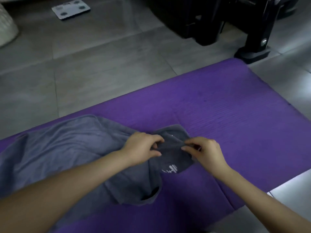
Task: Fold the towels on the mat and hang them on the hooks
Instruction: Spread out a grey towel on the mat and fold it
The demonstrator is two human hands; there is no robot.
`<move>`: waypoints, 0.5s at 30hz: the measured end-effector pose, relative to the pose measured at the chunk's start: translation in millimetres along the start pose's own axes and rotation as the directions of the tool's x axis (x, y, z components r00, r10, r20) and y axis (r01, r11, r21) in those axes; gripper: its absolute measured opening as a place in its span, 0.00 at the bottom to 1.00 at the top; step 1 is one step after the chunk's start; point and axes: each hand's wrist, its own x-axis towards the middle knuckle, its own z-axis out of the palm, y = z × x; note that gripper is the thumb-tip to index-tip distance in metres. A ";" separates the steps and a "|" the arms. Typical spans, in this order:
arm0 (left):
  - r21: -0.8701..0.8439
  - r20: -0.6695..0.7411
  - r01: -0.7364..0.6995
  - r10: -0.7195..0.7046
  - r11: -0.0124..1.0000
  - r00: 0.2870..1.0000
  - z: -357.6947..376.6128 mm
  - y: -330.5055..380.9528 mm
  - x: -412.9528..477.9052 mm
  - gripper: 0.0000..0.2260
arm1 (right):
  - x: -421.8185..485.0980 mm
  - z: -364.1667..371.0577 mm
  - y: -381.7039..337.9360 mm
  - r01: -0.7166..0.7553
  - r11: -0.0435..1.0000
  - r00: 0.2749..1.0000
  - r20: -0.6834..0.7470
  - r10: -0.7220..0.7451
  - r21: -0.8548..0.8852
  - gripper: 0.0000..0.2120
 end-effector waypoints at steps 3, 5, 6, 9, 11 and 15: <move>0.019 -0.215 0.019 -0.014 1.000 0.976 -33.4 15.4 26.3 0.09 | 40.9 -38.5 -6.0 -0.019 0.988 1.000 -0.001 0.019 0.155 0.05; 0.071 -0.375 0.038 -0.008 0.997 0.927 -62.4 16.8 47.2 0.06 | 78.0 -57.1 -16.9 0.027 0.985 1.000 -0.005 -0.026 0.168 0.06; 0.084 -0.447 0.067 -0.022 0.994 0.894 -77.9 14.6 58.8 0.05 | 99.2 -64.3 -26.2 0.044 0.982 0.999 -0.037 -0.038 0.182 0.06; 0.135 -0.615 0.202 -0.078 0.970 0.785 -120.6 0.6 104.2 0.07 | 171.7 -73.4 -52.9 0.079 0.953 0.985 -0.168 -0.030 0.292 0.08; 0.140 -0.665 0.294 -0.130 0.946 0.736 -133.7 -12.2 130.6 0.08 | 204.0 -69.5 -58.8 0.059 0.922 0.989 -0.150 -0.001 0.383 0.12; 0.046 -0.615 0.440 -0.322 0.897 0.720 -103.2 -37.1 143.1 0.16 | 193.2 -57.3 -13.2 -0.088 0.978 0.991 -0.083 0.105 0.189 0.22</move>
